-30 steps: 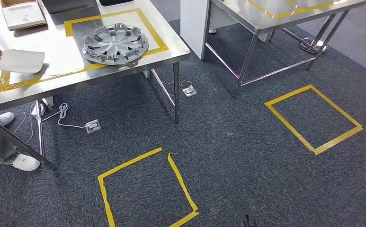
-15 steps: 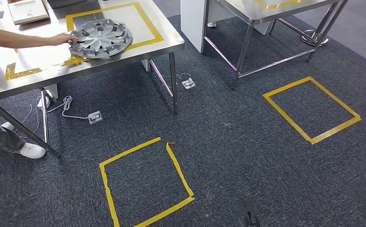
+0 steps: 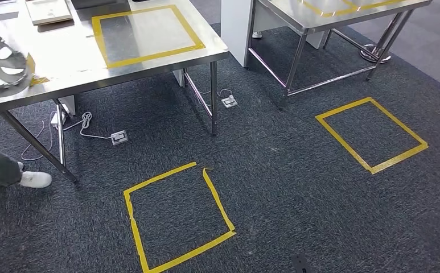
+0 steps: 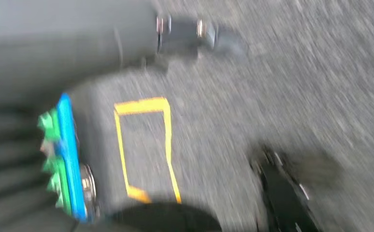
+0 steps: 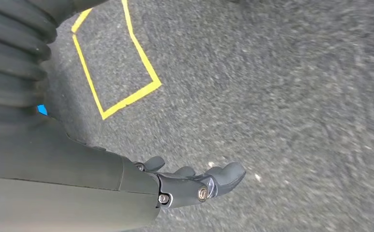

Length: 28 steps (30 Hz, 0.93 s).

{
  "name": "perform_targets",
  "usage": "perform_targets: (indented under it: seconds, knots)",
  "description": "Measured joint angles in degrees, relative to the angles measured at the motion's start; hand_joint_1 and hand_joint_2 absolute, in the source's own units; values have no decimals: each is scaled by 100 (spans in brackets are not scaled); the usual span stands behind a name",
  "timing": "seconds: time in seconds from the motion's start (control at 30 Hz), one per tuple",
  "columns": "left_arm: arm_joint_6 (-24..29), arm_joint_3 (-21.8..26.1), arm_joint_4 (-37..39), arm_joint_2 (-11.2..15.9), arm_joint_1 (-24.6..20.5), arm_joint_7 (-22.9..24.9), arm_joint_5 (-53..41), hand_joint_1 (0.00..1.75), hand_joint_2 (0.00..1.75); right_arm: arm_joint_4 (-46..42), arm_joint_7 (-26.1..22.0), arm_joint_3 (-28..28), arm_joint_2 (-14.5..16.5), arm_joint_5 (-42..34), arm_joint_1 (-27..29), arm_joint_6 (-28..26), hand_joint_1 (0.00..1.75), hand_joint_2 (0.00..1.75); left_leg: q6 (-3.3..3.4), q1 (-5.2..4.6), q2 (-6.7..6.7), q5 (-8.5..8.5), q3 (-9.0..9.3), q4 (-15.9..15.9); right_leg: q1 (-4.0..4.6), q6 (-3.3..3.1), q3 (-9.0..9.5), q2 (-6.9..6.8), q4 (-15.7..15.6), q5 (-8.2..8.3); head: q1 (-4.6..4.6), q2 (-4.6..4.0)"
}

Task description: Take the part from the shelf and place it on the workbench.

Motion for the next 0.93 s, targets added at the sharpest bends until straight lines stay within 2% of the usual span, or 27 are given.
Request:
perform_targets:
  seconds: [0.03,0.07,0.13,0.3,0.37,0.43,0.5,0.93]
  knots:
    - [-33,-5,-71,-2,-6,-46,22,0,175,0,-27,137,-12,-140,57,-1,0,175,-17,-14,2,-5,-16,17,19,-39,181,-1,-330,74,-1,0]
    - [-69,-11,-136,-3,-9,-92,45,0,175,-1,-54,282,-29,-285,111,-3,0,175,-35,-24,7,-10,-34,31,30,-66,285,-1,-538,98,-3,0]
    - [-138,-25,-229,0,5,-177,87,0,175,-4,-100,567,-57,-574,208,-8,0,175,-53,-37,12,-15,-62,46,36,-65,305,-8,-633,87,-4,0]
    - [-308,-85,-371,-1,190,-391,194,0,175,-121,-222,1290,-133,-1283,320,-16,0,175,-91,-31,12,8,-57,18,46,-71,296,-9,-632,91,-5,0]
    - [-375,-108,-419,-1,280,-481,237,0,175,-189,-265,1580,-156,-1576,341,-17,0,87,-107,-31,8,18,-56,11,46,-82,294,-14,-630,92,-6,0]
    - [-444,-131,-463,4,366,-571,280,0,87,-272,-308,1878,-179,-1871,370,-18,0,0,-120,-28,6,27,-56,7,46,-92,294,-18,-627,96,-6,0]
    - [-513,-152,-504,10,451,-663,319,0,0,-362,-360,2178,-206,-2162,412,-19,0,0,-128,-21,6,32,-57,6,45,-100,293,-20,-625,102,-6,0]
    - [-957,-318,-742,26,949,-1220,590,0,0,-931,-661,3961,-362,-3977,684,-29,0,0,-129,-20,7,38,-58,14,39,-106,296,-20,-623,115,-6,0]
